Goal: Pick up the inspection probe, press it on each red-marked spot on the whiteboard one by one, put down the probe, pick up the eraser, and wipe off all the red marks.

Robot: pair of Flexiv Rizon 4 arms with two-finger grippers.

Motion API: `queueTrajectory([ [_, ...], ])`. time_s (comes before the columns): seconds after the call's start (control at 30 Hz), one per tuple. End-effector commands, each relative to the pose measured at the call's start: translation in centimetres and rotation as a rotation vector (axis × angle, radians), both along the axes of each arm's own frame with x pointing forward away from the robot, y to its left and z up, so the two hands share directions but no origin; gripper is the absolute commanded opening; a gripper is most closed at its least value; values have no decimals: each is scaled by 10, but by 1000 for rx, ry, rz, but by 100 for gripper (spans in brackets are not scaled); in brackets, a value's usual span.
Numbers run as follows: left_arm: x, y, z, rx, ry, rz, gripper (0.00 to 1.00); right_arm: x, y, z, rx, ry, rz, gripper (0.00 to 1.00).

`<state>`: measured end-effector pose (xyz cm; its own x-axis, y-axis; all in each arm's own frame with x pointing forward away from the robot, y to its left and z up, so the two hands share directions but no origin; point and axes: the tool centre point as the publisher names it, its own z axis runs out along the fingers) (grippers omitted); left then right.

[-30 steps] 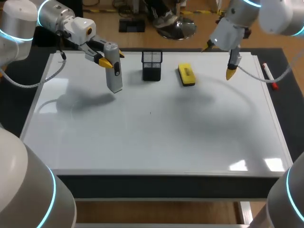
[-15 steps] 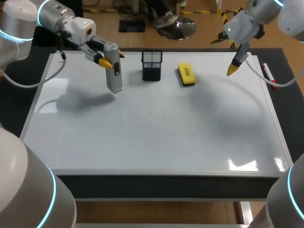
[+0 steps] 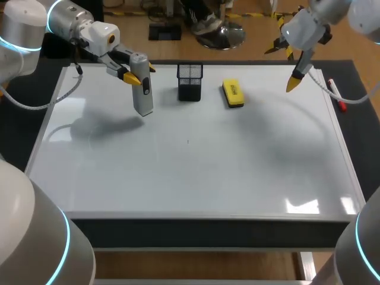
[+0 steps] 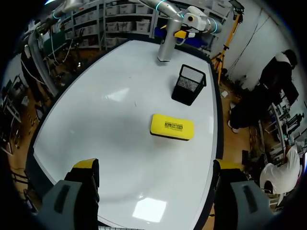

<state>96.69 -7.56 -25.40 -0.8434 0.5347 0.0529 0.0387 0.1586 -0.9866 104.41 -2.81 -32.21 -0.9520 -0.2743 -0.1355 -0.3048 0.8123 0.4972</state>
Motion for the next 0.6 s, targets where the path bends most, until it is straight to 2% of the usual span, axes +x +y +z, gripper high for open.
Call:
queueTrajectory([
  [0.03,1,1,2,2,1,-4,0,1,0,0,-5,4,3,100],
  [0.2,1,1,2,2,1,-4,0,1,0,0,-5,4,3,100],
  [0.3,1,-4,2,30,4,8,0,1,0,0,-5,4,3,100],
  [0.6,4,-10,24,51,27,118,0,1,0,0,-5,4,3,100],
])
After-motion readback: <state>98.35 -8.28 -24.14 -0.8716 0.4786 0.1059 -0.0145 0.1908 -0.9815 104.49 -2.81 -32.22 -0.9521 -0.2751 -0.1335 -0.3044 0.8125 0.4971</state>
